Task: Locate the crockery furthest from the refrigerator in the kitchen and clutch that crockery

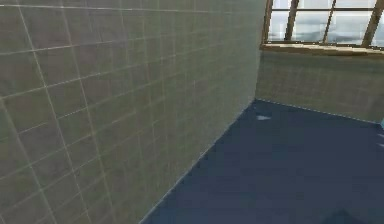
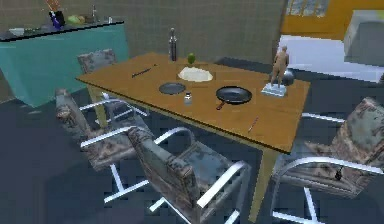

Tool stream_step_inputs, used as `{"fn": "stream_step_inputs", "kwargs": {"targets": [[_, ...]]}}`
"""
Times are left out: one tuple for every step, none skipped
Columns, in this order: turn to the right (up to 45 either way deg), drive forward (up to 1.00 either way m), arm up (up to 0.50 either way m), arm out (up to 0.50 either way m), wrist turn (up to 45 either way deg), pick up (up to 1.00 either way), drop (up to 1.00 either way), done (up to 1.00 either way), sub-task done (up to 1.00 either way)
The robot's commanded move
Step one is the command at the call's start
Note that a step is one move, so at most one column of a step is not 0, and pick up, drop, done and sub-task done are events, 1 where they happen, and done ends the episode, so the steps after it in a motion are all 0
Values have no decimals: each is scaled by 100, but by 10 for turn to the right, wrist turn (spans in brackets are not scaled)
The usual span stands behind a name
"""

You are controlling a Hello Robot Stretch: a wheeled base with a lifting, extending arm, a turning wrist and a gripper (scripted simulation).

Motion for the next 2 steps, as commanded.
{"fn": "stream_step_inputs", "kwargs": {"targets": [[300, 0, 0, 0, 0, 0, 0, 0, 0], [0, 100, 0, 0, 0, 0, 0, 0, 0]]}}
